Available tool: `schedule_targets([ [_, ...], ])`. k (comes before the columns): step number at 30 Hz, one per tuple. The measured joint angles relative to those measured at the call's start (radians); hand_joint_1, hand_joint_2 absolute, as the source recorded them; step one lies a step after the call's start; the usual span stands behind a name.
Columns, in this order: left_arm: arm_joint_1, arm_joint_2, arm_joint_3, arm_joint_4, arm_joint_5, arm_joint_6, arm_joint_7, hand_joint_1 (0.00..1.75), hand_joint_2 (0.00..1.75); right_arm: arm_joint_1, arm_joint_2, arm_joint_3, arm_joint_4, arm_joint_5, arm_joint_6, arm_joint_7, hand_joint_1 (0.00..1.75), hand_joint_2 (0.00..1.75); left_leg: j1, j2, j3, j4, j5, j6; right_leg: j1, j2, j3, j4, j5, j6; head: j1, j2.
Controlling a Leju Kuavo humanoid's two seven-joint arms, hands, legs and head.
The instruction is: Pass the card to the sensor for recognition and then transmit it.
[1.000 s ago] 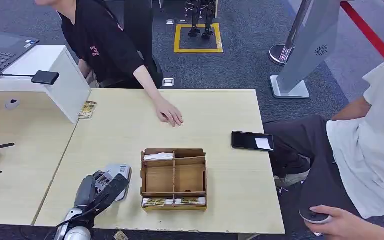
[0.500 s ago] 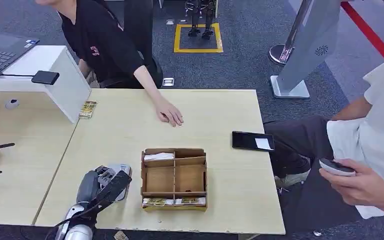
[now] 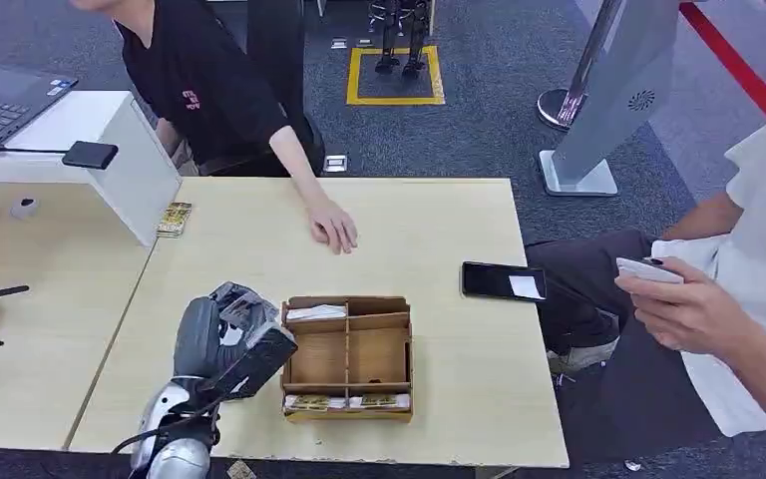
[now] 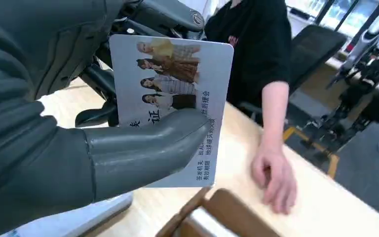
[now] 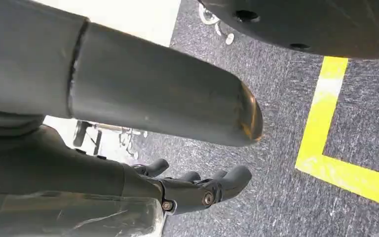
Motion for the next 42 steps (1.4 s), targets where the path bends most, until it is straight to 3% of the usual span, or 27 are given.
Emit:
schedule_targets([
  [9,-0.106,-0.014,-0.047,0.030,-0.117,0.086,0.056,1.75,1.75,-0.005,-0.003,0.027,0.022,0.000,-0.040,0.013,0.00,0.00,0.000,0.000,0.000,0.000,0.000,0.000,0.000,0.000,0.000,0.000,0.000,0.000,0.000,0.000],
  [17,-0.246,-0.025,-0.035,0.181,-0.280,0.180,0.126,1.75,1.75,-0.018,-0.019,0.082,0.084,0.000,-0.082,0.028,0.00,0.00,0.000,0.000,0.000,0.000,0.001,0.000,0.000,0.000,0.000,0.000,0.001,0.000,0.000,0.000],
  [22,-0.352,-0.026,0.015,0.315,-0.383,0.241,0.159,1.75,1.75,-0.032,-0.027,0.123,0.127,0.000,-0.100,0.040,0.00,0.00,0.000,0.000,0.000,0.000,0.001,0.000,0.000,0.000,0.000,0.001,0.001,0.000,0.000,0.000],
  [31,-0.451,-0.025,0.119,0.499,-0.409,0.281,0.155,1.75,1.75,-0.041,-0.042,0.170,0.163,0.000,-0.103,0.043,0.00,0.00,0.000,0.000,0.000,0.000,0.001,0.000,0.000,0.000,0.000,0.001,0.001,0.000,0.000,0.000],
  [42,-0.463,-0.027,0.165,0.567,-0.403,0.283,0.143,1.75,1.75,-0.044,-0.048,0.179,0.175,0.000,-0.105,0.043,0.00,0.00,0.000,0.000,0.000,0.000,0.001,0.000,0.000,0.000,0.000,0.001,0.001,0.000,0.000,0.000],
])
